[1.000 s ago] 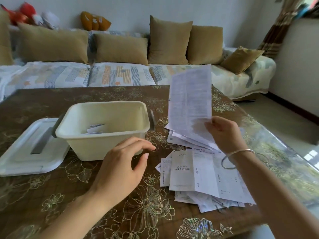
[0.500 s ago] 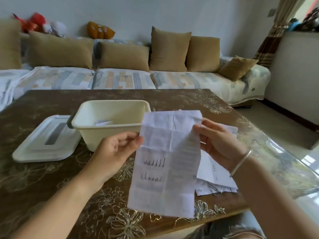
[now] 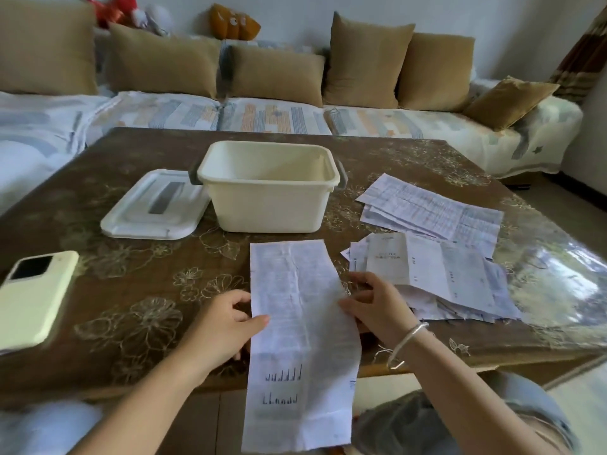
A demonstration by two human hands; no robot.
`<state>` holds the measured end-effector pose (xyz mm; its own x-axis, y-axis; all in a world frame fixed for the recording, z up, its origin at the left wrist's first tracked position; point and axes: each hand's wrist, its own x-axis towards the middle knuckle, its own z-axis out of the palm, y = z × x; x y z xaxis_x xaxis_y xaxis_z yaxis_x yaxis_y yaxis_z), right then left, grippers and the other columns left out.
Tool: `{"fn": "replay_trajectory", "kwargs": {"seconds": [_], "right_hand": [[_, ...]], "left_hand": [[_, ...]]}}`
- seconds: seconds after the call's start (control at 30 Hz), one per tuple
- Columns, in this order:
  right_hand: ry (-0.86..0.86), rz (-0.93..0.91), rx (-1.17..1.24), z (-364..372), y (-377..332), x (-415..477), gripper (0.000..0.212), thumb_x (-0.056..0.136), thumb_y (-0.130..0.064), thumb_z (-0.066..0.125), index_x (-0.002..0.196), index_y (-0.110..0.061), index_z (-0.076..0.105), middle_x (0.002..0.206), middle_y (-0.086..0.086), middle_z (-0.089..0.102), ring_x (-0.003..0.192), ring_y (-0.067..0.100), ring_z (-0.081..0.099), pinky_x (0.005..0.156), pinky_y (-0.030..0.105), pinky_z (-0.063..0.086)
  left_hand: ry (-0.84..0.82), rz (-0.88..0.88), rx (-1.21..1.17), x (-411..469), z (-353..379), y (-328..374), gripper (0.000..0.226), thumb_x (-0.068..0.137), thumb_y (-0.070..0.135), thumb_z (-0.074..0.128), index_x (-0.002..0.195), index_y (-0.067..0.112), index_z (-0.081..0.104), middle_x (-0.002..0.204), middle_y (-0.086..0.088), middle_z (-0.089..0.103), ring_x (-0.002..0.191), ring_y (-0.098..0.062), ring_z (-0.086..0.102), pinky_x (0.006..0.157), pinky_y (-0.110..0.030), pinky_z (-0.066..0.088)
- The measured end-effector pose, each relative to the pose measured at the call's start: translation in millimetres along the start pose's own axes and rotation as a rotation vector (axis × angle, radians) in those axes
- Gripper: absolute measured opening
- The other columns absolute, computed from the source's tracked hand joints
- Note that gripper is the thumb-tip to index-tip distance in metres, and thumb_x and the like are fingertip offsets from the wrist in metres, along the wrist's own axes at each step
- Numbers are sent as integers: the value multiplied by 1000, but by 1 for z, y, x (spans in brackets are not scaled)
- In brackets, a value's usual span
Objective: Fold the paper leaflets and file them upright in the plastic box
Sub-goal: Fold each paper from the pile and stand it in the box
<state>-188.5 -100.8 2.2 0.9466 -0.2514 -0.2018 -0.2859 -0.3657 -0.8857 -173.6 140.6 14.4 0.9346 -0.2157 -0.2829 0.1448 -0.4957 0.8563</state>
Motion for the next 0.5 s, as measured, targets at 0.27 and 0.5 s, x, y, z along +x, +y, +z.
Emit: {"fn": "replay_trajectory", "kwargs": {"seconds": [0.27, 0.5], "right_hand": [[-79, -392, -74, -7, 1, -25, 39, 91, 7, 51, 120, -19, 58, 129, -11, 56, 83, 11, 70, 65, 25, 58], [-166, -606, -92, -7, 15, -35, 47, 82, 21, 52, 104, -18, 69, 115, -12, 68, 113, 7, 61, 89, 24, 53]], "left_hand": [[86, -93, -151, 3, -6, -6, 13, 89, 19, 69, 98, 26, 62, 75, -1, 75, 56, -18, 57, 44, -24, 41], [135, -211, -432, 7, -14, 0, 15, 86, 11, 71, 96, 20, 65, 79, -3, 74, 69, -16, 63, 43, -19, 44]]}}
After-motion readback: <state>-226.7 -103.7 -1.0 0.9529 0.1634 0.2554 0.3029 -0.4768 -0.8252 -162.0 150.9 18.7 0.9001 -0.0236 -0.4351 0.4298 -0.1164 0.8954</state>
